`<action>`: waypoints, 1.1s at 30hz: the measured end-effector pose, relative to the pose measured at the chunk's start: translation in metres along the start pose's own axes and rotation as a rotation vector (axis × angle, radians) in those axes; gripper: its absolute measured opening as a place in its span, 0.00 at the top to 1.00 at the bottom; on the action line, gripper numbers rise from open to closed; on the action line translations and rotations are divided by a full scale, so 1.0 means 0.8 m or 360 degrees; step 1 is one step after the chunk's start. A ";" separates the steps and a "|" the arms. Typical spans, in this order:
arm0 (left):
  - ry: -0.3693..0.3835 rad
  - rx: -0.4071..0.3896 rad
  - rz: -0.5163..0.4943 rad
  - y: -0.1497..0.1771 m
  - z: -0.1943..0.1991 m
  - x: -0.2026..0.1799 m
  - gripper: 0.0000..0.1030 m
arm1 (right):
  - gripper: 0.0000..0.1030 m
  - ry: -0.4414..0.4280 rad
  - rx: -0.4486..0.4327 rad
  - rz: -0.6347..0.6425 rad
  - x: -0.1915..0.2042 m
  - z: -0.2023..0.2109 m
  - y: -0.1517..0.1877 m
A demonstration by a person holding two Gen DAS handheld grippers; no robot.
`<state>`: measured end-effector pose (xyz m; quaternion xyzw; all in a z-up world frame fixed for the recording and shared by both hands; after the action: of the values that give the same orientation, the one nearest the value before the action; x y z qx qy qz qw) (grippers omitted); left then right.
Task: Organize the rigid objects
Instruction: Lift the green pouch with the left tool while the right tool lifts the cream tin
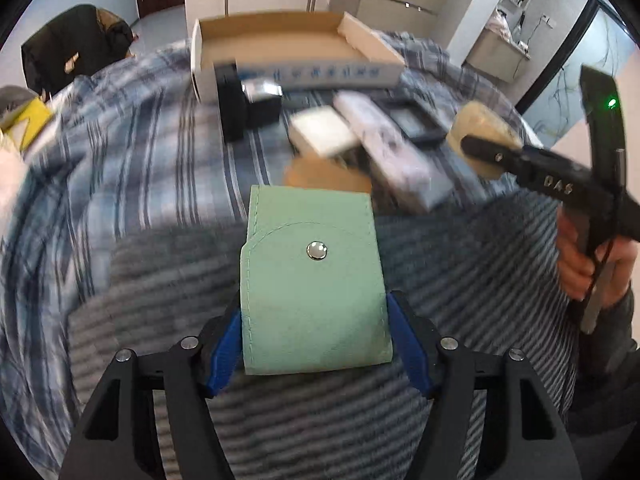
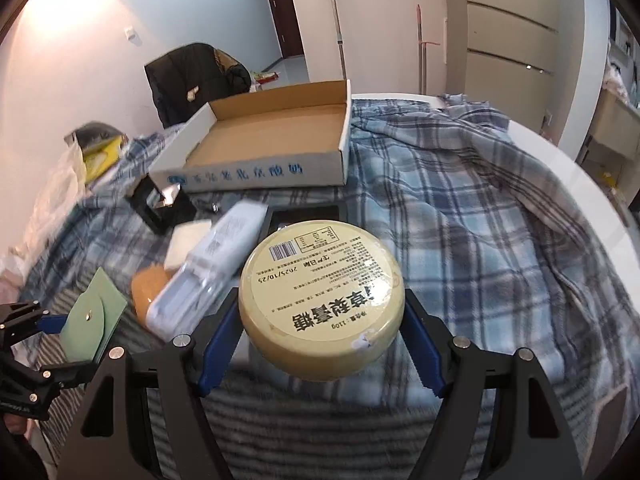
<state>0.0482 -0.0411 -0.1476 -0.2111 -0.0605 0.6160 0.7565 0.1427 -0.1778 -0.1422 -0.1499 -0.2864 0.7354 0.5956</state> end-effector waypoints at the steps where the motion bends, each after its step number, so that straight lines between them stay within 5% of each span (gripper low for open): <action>1: -0.0017 -0.0026 -0.0008 0.001 0.000 0.000 0.30 | 0.28 0.0003 0.0012 0.0006 0.000 0.004 0.006; 4: -0.0043 -0.0093 0.0002 0.001 -0.001 0.000 0.15 | 0.28 -0.0013 0.0039 -0.0023 0.001 0.015 0.024; 11: -0.0064 -0.0209 0.0066 -0.002 -0.005 0.003 0.13 | 0.28 0.0041 0.0054 -0.0044 -0.002 0.032 0.047; 14: -0.0092 -0.0229 0.0120 -0.002 -0.002 0.014 0.31 | 0.28 0.0046 0.0061 -0.0061 -0.001 0.036 0.050; 19: 0.0011 -0.0304 0.0172 -0.002 0.017 0.016 0.31 | 0.28 0.0106 0.0033 -0.0078 0.002 0.047 0.051; 33: -0.0115 -0.0732 0.0047 -0.007 0.144 0.013 0.31 | 0.28 0.0193 -0.0247 -0.0022 0.038 0.145 0.019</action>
<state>0.0150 -0.0038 -0.0434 -0.3566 -0.2231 0.6041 0.6768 0.0582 -0.1786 -0.0558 -0.2377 -0.3070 0.6964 0.6036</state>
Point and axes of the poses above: each gripper's, at about its wrist camera, not at the fingertips, and z roughly against the way its jaws point, x to its left, y to its underside, the point moved 10 cm from there along -z, roughly the way its jaws point
